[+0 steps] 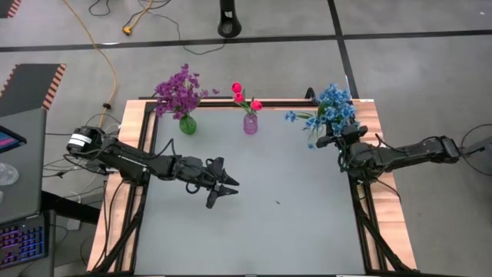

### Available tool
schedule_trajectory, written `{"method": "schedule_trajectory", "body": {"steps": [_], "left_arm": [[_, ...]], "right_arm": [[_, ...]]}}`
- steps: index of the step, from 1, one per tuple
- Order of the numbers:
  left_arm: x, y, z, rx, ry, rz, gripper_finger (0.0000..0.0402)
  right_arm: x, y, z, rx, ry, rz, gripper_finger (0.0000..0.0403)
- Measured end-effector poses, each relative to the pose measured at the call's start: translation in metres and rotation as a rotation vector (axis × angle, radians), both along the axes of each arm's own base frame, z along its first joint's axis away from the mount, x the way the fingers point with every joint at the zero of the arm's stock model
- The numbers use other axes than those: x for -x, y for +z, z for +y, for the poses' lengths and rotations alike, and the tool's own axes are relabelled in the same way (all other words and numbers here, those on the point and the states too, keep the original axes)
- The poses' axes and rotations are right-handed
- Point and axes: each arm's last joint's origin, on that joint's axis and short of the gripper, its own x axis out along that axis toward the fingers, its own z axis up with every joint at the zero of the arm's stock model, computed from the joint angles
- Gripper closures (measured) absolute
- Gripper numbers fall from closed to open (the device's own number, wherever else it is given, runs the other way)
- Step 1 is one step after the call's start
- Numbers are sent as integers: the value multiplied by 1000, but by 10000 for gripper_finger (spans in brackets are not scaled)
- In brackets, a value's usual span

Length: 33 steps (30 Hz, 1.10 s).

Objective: Sort flowers into vase by color
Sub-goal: Put the blue flowers into the transparent vase, then return to home position

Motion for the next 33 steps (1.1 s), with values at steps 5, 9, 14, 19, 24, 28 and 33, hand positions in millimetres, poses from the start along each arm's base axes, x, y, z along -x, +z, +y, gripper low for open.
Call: {"method": "schedule_trajectory", "body": {"steps": [5,9,14,19,24,28,33], "left_arm": [[0,0,0,0,0,0,264],[0,0,0,0,0,0,264],[0,0,0,0,-1,0,264],[0,0,0,0,0,0,264],[0,0,0,0,-1,0,264],[0,0,0,-1,-1,-1,264],[0,0,0,-19,-7,-4,264]], "right_arm": [[0,-3,-2,2,-4,39,182],[0,-11,-4,-33,49,45,182],[0,-20,-6,-74,101,81,182],[-1,-20,-5,-80,141,97,182],[-1,-23,-5,-99,196,131,182],[2,-22,-4,-183,249,172,182],[9,-14,-3,-277,276,218,182]]}}
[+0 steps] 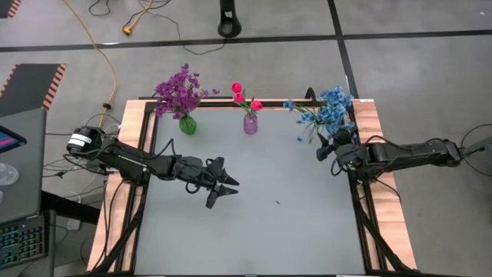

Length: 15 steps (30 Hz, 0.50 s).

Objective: Sort flowers into vase by color
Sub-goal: Return to home position

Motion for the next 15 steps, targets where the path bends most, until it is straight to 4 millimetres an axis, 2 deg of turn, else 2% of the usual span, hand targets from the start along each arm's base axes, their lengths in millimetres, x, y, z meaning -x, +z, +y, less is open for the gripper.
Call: {"method": "schedule_trajectory", "body": {"steps": [5,15], "left_arm": [[0,0,0,0,0,0,264],[5,5,1,-28,-8,2,264]], "right_arm": [[3,12,2,-84,84,40,182],[9,31,11,-354,373,111,182]]}}
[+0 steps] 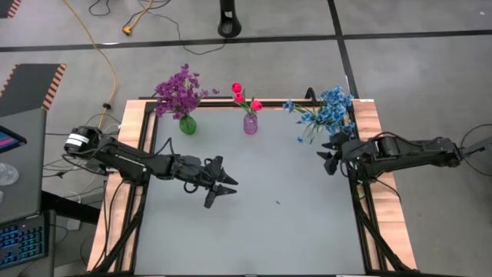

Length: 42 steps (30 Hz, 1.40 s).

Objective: Sort flowers into vase by color
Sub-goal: Return to home position

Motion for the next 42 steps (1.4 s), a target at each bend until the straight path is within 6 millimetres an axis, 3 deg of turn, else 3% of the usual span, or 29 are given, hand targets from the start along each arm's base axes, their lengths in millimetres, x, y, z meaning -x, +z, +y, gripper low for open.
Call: {"method": "schedule_trajectory", "body": {"steps": [8,18,27,36,42], "left_arm": [[23,23,1,-62,-9,-12,264],[65,47,0,-184,118,-25,264],[87,29,3,-163,150,-22,264],[93,8,5,-238,143,-120,264],[97,-7,8,-255,154,-142,264]], "right_arm": [[1,13,8,-118,168,-22,203],[-4,22,23,-142,329,-111,307],[-5,26,34,-209,395,-169,385],[-9,35,42,-140,490,-267,366],[-12,40,41,-16,551,-295,386]]}}
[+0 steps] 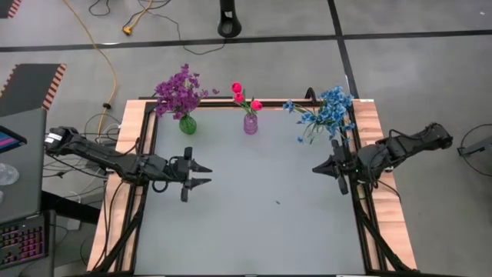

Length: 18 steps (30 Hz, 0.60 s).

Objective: Sort flowers into vase by color
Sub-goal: Return to home position

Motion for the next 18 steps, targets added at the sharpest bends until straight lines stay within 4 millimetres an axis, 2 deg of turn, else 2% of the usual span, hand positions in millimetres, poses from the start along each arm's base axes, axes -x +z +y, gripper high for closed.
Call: {"method": "schedule_trajectory", "body": {"steps": [7,12,18], "left_arm": [[9,-14,18,3,85,-8,264],[20,-24,29,19,93,-50,264],[32,-31,37,-12,109,-82,264]], "right_arm": [[-4,-1,-4,72,17,-28,378],[-11,-24,-5,85,99,-149,381],[-11,-47,-12,58,43,-204,379]]}}
